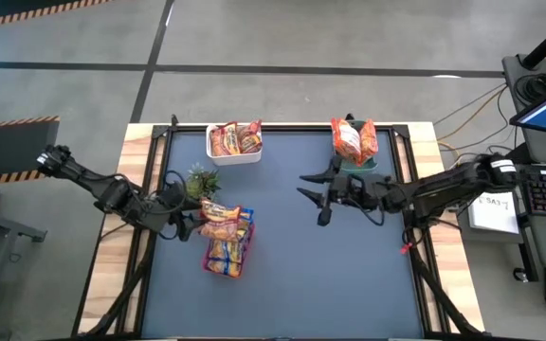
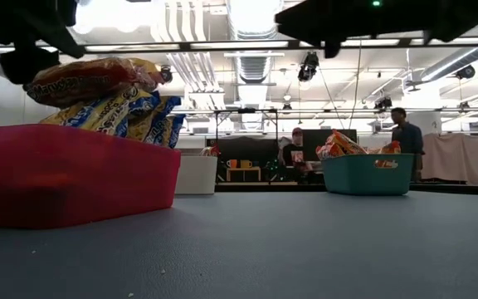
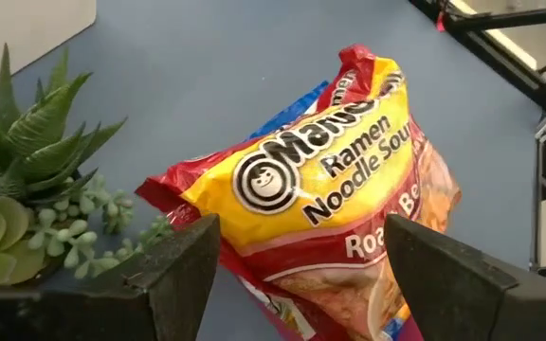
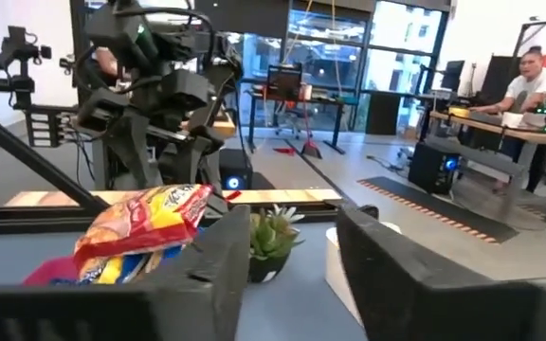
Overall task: Sort Maruchan noodles
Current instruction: Put the red noodle into the white bin
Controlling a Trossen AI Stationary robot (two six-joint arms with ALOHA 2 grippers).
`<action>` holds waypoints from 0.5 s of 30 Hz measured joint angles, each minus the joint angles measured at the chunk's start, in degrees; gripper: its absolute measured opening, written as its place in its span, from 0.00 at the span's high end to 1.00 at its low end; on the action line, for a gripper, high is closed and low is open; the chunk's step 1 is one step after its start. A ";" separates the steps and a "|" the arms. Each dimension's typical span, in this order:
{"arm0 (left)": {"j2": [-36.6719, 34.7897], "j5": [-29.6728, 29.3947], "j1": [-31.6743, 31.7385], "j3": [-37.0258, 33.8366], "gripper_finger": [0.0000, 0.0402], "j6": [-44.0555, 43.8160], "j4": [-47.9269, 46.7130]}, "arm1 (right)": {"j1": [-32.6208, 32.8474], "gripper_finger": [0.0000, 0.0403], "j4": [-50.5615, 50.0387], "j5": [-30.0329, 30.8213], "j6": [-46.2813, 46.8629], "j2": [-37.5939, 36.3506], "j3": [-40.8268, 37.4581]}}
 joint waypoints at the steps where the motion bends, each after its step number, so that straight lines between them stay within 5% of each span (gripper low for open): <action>1: -0.76 0.02 0.00 -0.39 0.31 0.01 0.11 | -0.07 0.67 -0.16 -0.11 0.00 1.38 1.26; 10: -4.80 -0.17 0.00 1.60 0.30 5.78 0.62 | -0.34 0.95 -2.91 -7.41 -2.63 19.65 20.78; 15: -4.72 4.32 0.00 3.45 0.30 8.85 -0.11 | -0.61 0.98 -15.36 -7.96 -4.13 29.63 34.90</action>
